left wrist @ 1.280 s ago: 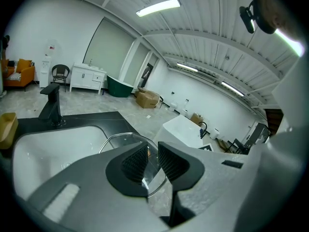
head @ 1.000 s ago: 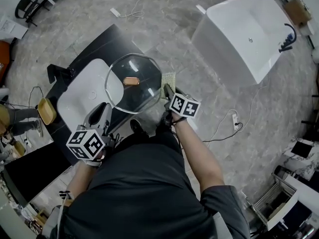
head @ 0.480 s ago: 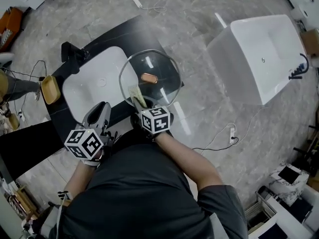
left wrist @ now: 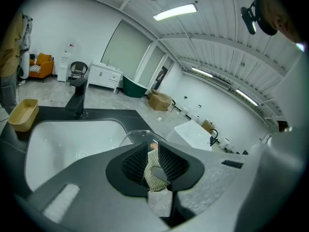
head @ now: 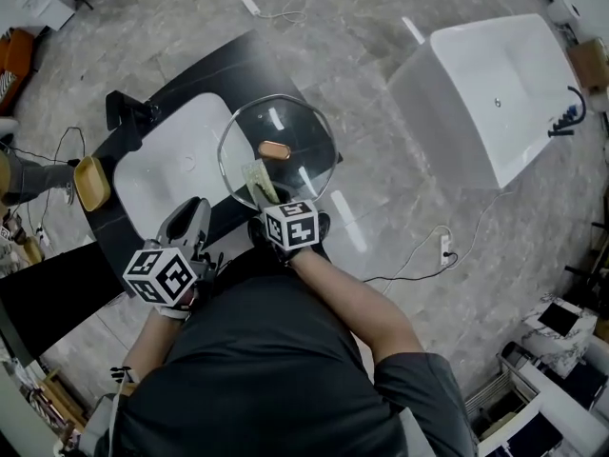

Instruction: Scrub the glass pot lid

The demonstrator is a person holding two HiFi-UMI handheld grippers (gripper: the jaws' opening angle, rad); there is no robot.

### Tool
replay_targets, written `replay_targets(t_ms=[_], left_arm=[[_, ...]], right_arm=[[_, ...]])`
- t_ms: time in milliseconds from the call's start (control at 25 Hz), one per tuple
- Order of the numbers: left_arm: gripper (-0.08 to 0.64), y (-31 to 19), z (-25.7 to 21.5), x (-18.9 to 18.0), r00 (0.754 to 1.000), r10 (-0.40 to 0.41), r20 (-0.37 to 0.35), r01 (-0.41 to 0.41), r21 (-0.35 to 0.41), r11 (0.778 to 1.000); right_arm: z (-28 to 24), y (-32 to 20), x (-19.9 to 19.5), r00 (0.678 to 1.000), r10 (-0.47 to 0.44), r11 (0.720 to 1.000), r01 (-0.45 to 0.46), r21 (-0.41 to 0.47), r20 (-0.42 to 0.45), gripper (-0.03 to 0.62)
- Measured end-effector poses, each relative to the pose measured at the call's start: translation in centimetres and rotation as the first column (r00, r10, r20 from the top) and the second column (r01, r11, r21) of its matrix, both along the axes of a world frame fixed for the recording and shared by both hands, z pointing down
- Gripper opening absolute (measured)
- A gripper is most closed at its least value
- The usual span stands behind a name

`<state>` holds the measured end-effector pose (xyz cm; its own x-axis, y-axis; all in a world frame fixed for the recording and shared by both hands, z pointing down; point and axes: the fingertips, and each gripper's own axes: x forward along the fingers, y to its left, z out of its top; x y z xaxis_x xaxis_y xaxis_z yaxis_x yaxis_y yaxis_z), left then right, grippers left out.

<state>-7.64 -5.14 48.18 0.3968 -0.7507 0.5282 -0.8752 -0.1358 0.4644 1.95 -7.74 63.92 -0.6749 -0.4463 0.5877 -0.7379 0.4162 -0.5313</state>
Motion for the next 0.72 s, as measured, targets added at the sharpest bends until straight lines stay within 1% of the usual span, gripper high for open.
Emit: replay_targets(t_ms=[200,400,520,720], left_arm=[[0.069,-1.2,0.3,2.9,0.997,0.08,-0.008,-0.08,0.007,0.997],[0.071,-2.0,0.3,5.1,0.991,0.135,-0.007,-0.135,0.015,0.991],[0.069,-2.3,0.2,5.9,0.989,0.149,-0.009,-0.149,0.019,0.989],[0.069,-2.6,-0.1,6.4,0.991,0.135,-0.015,-0.135,0.018,0.991]], right_arm=[[0.3,0.4,3.6,0.999,0.043,0.999,-0.043,0.017,-0.01,0.055],[0.5,0.2,7.3,0.993,0.117,0.993,-0.117,0.023,-0.011,0.055],[0.7,0.1,9.3,0.988,0.152,0.988,-0.151,0.023,-0.014,0.055],[0.6,-0.3,12.1,0.985,0.172,0.985,-0.171,0.023,-0.027,0.055]])
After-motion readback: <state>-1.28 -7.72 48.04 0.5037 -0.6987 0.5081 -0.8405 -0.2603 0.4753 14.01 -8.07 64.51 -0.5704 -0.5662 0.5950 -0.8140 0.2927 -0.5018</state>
